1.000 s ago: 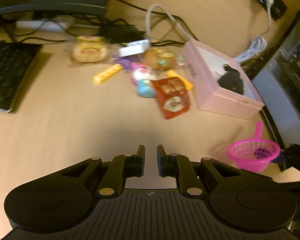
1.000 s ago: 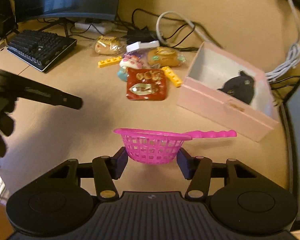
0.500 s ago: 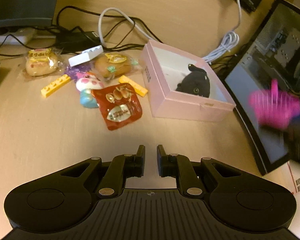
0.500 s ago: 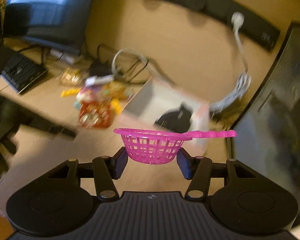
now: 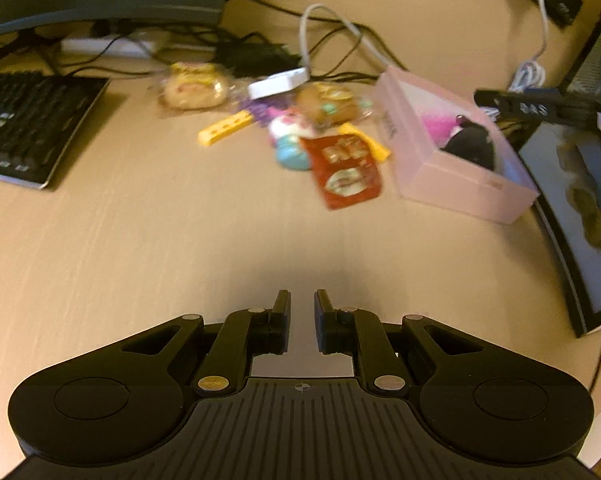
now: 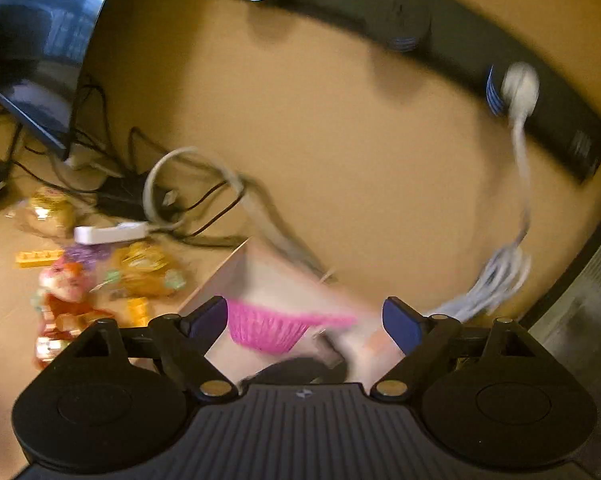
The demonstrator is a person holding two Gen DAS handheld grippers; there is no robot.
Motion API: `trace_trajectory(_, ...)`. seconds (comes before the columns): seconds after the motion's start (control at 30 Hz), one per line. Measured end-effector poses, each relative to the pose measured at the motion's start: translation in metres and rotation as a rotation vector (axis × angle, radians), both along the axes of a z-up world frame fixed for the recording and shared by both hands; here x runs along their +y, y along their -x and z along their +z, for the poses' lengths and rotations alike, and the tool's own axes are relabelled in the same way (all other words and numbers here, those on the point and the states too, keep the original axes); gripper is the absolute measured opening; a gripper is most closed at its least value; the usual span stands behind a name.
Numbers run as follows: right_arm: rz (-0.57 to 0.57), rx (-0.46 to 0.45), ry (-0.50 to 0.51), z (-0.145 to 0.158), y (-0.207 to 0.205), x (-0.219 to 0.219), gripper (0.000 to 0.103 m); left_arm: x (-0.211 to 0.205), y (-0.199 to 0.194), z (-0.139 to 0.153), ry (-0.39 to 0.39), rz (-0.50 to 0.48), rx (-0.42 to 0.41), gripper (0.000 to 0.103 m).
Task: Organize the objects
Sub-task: 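Drop the pink strainer into the pink box from the right tool, then grasp the pink-and-white figurine on teal base with the left tool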
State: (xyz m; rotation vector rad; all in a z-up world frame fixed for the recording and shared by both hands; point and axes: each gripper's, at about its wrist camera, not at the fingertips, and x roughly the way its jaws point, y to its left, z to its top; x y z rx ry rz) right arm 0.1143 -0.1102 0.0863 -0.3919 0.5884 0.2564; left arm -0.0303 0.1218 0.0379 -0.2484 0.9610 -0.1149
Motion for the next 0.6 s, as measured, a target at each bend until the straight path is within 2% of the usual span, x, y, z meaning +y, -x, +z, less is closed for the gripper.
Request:
trace_trajectory(0.17,-0.044,0.079,-0.097,-0.021,0.038,-0.016,0.097,-0.006,-0.005,-0.007,-0.030,-0.027,0.024,0.014)
trace_trajectory(0.27,-0.097,0.110,-0.146,-0.026,0.063,-0.033,0.099,-0.022,-0.013,-0.010,-0.080,-0.090,0.011,0.014)
trace_trajectory(0.4,-0.167,0.127,-0.158,-0.032,0.090,-0.049,0.100,-0.049,-0.022,-0.021,-0.139,-0.189,0.015,0.015)
trace_trajectory(0.47,-0.208,0.134,-0.164,-0.034,0.098,-0.059,0.101,-0.061,-0.025,-0.022,-0.171,-0.224,-0.012,0.016)
trace_trajectory(0.6,-0.287,0.174,-0.187,-0.044,0.112,-0.075,0.103,-0.071,-0.038,-0.013,-0.189,-0.216,-0.102,0.019)
